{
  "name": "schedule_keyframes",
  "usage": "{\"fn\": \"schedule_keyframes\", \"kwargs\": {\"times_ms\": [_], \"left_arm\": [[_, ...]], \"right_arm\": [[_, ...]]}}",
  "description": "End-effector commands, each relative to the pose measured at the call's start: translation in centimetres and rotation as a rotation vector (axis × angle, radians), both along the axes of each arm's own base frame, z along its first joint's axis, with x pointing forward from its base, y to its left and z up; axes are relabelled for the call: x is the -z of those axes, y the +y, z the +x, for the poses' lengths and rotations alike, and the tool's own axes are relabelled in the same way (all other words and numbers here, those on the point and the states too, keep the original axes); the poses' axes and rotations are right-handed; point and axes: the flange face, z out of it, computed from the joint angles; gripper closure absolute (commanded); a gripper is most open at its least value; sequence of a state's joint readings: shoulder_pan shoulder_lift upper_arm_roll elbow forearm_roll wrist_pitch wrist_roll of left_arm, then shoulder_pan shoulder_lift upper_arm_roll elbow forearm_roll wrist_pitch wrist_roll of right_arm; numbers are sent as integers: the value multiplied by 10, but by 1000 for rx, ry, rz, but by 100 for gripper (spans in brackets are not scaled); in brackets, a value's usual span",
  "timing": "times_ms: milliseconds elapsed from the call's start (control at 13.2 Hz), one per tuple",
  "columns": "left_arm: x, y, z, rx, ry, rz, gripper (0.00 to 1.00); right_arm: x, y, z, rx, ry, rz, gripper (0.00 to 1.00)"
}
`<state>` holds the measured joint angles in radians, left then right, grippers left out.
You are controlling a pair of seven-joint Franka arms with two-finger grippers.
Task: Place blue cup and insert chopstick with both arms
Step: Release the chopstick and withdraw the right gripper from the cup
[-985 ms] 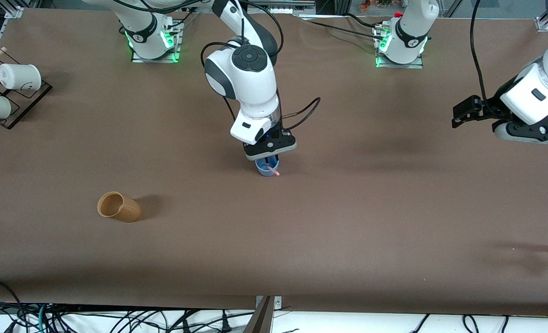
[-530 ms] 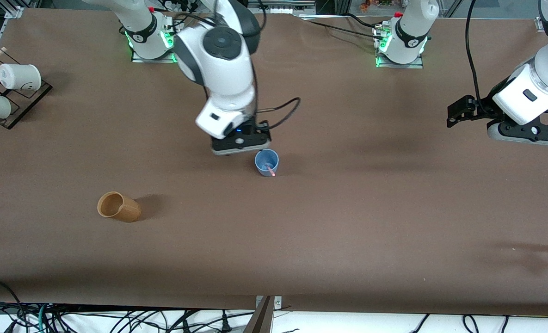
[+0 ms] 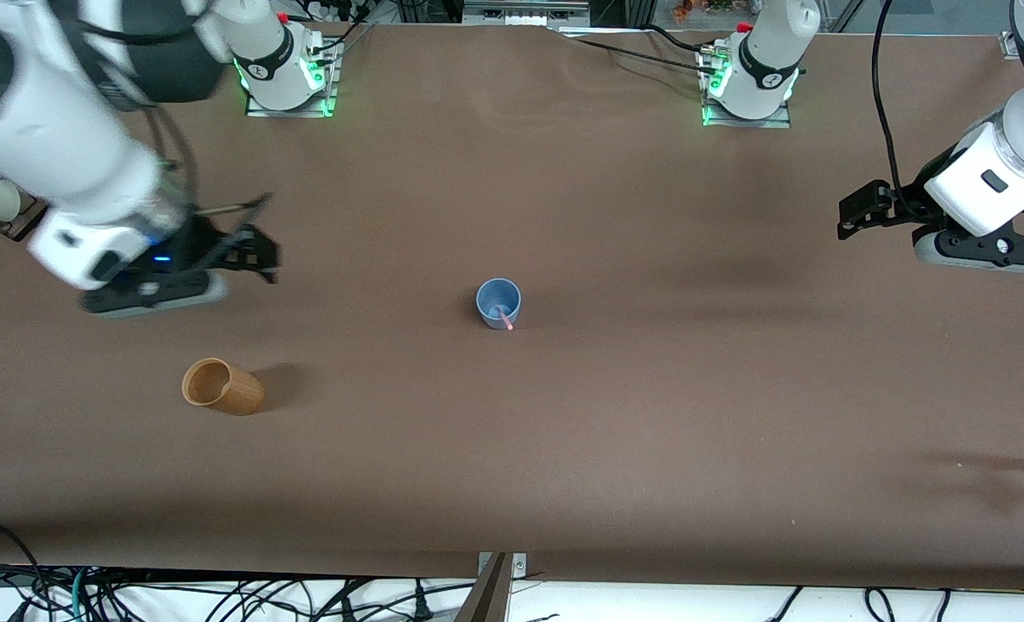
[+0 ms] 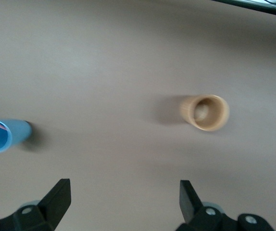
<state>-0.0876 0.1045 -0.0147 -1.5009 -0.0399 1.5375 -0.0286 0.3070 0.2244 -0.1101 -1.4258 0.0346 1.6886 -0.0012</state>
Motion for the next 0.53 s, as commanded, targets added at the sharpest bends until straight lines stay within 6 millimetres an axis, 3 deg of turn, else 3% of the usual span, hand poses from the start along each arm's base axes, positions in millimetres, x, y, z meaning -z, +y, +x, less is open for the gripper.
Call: {"fn": "schedule_keyframes", "kwargs": {"times_ms": [0, 152, 455], "left_arm": [[-1, -2, -1, -5, 7, -11, 0], [-1, -1, -1, -6, 6, -13, 0], [2, -3, 1, -3, 10, -13, 0]], "right_arm": [[-16, -53, -31, -32, 43, 21, 0], [-16, -79, -35, -56, 67, 13, 0], [-24, -84, -37, -57, 53, -18, 0]]}}
